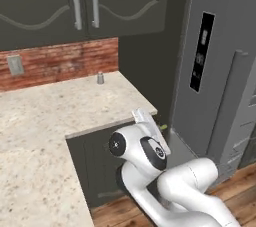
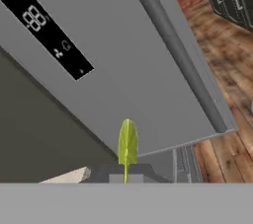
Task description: Place the lemon wedge and lime inside the fridge drawer. Close the drawer after placing the vegetables.
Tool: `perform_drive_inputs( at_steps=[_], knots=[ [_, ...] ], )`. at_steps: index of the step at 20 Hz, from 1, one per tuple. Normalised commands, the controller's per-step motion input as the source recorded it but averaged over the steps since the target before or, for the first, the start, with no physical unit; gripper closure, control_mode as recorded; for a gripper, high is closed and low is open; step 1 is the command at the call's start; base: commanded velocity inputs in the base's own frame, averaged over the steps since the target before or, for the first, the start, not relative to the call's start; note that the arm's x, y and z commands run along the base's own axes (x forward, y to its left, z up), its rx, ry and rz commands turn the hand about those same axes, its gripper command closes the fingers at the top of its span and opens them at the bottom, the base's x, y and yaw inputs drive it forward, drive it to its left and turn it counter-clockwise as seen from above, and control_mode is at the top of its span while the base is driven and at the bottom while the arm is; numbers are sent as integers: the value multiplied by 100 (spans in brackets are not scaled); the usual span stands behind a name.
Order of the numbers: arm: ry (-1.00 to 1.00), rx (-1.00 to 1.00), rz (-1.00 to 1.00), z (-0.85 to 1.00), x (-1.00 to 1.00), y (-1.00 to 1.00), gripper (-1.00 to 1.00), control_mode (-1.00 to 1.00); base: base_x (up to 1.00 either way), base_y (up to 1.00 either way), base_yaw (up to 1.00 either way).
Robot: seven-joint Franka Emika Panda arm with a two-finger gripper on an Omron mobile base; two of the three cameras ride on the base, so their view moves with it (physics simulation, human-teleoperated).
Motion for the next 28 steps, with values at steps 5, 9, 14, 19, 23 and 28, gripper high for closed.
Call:
perform_drive_inputs(
  at_steps=[5,9,14,19,23,28],
  knots=[
    [0,0,0,0,0,0,100,100,-81,-50,0],
    [0,0,0,0,0,0,100,100,-16,-88,0],
    [0,0,0,0,0,0,100,100,2,-100,0],
    [0,0,0,0,0,0,100,100,5,-100,0],
    [0,0,0,0,0,0,100,100,25,-100,5],
    [0,0,0,0,0,0,100,100,57,-81,12]
  ],
)
